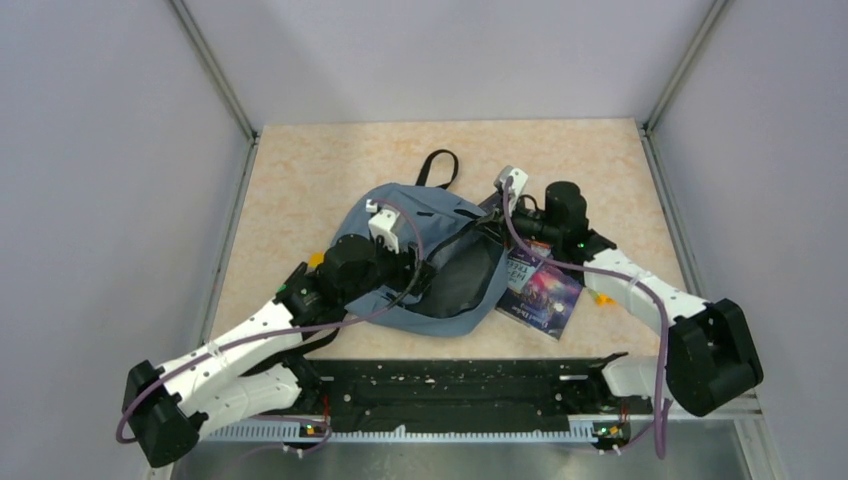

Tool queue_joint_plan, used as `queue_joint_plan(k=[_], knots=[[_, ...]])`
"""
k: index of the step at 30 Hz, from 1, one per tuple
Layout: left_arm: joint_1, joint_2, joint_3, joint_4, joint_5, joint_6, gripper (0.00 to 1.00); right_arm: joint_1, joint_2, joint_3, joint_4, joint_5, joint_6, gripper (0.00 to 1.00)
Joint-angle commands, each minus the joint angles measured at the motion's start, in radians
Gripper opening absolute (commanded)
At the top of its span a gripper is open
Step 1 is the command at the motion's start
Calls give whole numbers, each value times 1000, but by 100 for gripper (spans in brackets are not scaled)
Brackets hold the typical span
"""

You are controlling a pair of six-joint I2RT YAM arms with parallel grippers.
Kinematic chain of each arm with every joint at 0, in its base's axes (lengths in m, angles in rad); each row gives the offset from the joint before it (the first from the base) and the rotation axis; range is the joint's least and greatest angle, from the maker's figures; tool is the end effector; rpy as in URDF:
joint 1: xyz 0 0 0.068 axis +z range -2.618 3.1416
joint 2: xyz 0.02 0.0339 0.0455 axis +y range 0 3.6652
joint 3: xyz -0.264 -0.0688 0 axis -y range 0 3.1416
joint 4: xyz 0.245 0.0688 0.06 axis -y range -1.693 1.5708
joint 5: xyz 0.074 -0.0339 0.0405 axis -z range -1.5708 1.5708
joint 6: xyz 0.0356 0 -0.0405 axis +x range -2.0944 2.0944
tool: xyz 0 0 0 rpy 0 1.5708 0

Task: Pack the student bag
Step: Unzip the student bag at the center of the board.

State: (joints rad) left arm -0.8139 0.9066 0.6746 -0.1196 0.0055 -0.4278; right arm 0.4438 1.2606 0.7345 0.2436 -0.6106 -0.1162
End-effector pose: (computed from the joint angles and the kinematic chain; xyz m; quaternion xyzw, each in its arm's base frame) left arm 0.1457 -0.1545 0.2857 0.1588 0.8043 -0.3349 0.4644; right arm 0.2446 0.1389 0.2650 -0.3842 0.6831 0.3305 0.5259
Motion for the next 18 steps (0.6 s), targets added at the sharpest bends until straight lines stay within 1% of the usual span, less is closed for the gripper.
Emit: queue_joint_plan(k=[1,5,10,13,17,18], knots=[[4,79,153,22,99,99,82,24,31,126,-76,-27,-59,0],[4,226,307,-17,104,142,87,42,16,126,-64,-30,-57,0],[3,364,413,-68,95,191,91,53,-25,124,-62,-24,-46,0],[4,401,430,-96,104,201,91,53,-59,121,-65,1,-33,0],[3,420,422,-105,192,200,91,53,-101,116,-65,44,-9,0],[3,425,421,-108,202,197,89,53,-110,114,-62,60,4,0]])
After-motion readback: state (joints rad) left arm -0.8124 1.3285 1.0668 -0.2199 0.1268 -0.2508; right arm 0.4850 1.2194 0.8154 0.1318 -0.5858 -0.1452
